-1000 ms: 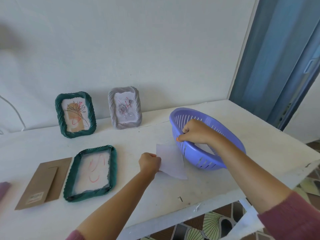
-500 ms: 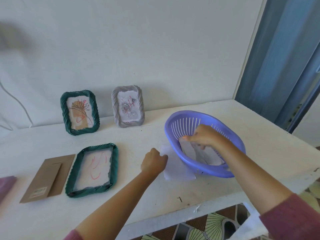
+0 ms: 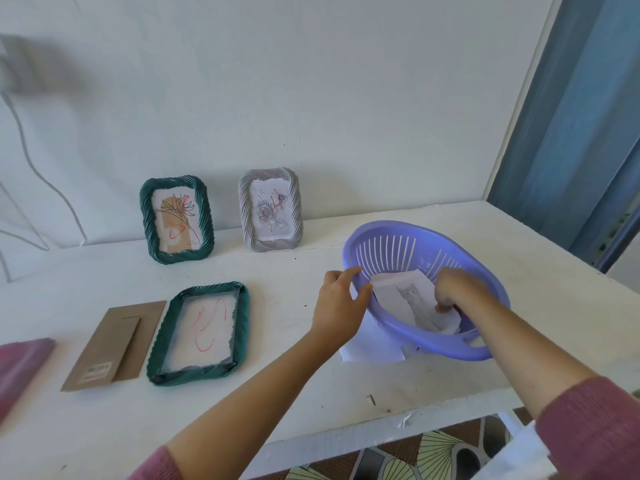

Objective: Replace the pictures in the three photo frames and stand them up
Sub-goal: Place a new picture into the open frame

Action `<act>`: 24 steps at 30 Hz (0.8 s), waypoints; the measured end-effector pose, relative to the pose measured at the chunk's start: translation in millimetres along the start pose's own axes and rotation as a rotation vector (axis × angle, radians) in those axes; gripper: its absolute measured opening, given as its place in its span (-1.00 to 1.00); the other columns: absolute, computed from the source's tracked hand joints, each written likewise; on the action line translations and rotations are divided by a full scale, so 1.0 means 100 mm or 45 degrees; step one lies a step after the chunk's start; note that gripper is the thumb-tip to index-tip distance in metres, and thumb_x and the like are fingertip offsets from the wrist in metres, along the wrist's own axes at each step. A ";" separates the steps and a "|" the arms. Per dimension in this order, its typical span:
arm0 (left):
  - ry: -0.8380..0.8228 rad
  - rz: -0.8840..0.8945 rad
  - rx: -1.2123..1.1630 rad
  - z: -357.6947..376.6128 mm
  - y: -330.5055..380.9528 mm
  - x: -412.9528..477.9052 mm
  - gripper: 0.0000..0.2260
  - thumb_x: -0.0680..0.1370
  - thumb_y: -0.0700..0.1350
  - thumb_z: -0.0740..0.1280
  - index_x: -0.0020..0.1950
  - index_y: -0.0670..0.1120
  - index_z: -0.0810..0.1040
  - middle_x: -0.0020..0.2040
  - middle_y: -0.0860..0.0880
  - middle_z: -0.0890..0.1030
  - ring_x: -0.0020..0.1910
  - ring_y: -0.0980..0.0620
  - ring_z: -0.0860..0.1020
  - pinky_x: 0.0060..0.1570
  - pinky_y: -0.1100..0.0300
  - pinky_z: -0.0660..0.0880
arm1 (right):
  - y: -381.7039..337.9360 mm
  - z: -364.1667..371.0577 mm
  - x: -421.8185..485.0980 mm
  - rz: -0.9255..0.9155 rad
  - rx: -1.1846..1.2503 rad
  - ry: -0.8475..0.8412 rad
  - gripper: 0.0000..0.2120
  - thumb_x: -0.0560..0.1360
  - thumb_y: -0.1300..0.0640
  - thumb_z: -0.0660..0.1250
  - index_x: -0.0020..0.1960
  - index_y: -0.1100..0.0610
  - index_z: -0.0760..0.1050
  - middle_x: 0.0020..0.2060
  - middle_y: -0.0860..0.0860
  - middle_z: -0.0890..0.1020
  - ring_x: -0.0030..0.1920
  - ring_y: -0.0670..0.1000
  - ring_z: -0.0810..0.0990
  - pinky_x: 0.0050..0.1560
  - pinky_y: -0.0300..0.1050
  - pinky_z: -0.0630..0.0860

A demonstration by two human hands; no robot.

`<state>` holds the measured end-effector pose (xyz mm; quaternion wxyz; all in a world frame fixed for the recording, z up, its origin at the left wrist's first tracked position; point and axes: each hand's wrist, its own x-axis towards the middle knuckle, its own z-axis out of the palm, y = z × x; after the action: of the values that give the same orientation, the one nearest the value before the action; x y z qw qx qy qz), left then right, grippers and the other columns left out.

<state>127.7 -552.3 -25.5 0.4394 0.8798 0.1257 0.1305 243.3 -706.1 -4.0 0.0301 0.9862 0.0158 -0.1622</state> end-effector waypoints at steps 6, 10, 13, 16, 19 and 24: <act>-0.025 -0.038 -0.044 -0.02 0.02 -0.03 -0.60 0.59 0.00 0.20 0.43 0.03 0.30 0.36 -0.07 0.33 0.27 -0.06 0.45 0.26 0.13 0.40 | 0.01 -0.10 -0.06 0.025 0.039 0.072 -0.82 0.49 0.27 0.22 0.09 0.20 0.42 -0.21 0.10 0.52 -0.29 0.05 0.47 -0.38 -0.17 0.35; 0.034 -0.032 -0.141 -0.15 0.09 -0.11 -0.62 0.58 0.00 0.23 0.39 0.02 0.36 0.34 -0.04 0.36 0.26 -0.04 0.45 0.22 0.16 0.41 | 0.05 -0.43 -0.34 -0.004 0.224 0.316 -0.86 0.45 0.22 0.26 0.01 0.18 0.46 -0.08 0.12 0.53 -0.09 0.14 0.51 -0.17 -0.14 0.36; 0.048 -0.068 -0.453 -0.36 0.20 -0.16 -0.73 0.57 0.00 0.24 0.23 -0.04 0.50 0.16 0.00 0.51 0.11 -0.01 0.52 0.07 0.22 0.42 | -0.12 -0.71 -0.78 -0.239 0.440 0.691 -0.83 0.38 0.22 0.28 -0.35 0.16 0.35 -0.42 0.09 0.39 -0.36 0.13 0.36 -0.37 -0.19 0.23; -0.075 -0.214 -0.946 -0.60 0.25 -0.21 -0.78 0.58 0.04 0.21 0.12 -0.03 0.50 -0.04 0.03 0.56 -0.06 0.01 0.54 0.07 0.13 0.49 | -0.59 -0.72 -1.25 -0.486 0.414 0.859 -0.73 0.37 0.20 0.23 -0.46 0.14 0.24 -0.49 0.07 0.37 -0.39 0.15 0.29 -0.46 -0.20 0.10; -0.095 -0.356 -1.142 -0.79 0.11 -0.24 -0.79 0.60 0.01 0.17 0.05 -0.07 0.52 -0.10 -0.03 0.59 -0.18 0.00 0.58 -0.01 0.12 0.55 | -1.11 -0.48 -1.47 -0.701 0.392 0.672 -0.67 0.44 0.13 0.21 -0.47 0.13 0.26 -0.48 0.04 0.38 -0.33 0.16 0.37 -0.43 -0.17 0.20; 0.151 -0.608 -1.037 -1.29 -0.47 -0.25 -0.83 0.55 -0.25 0.14 -0.14 -0.16 0.51 -0.23 -0.10 0.52 -0.28 0.00 0.48 -0.35 0.22 0.45 | -1.73 -0.13 -1.37 -0.996 0.652 0.061 -0.75 0.49 0.00 0.28 -0.15 0.17 0.60 -0.26 0.03 0.56 -0.20 0.02 0.48 -0.20 -0.11 0.36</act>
<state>55.3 -437.3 8.3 0.7582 0.5737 0.2879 0.1145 110.8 -535.4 42.4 -0.2781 0.8852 0.3466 -0.1372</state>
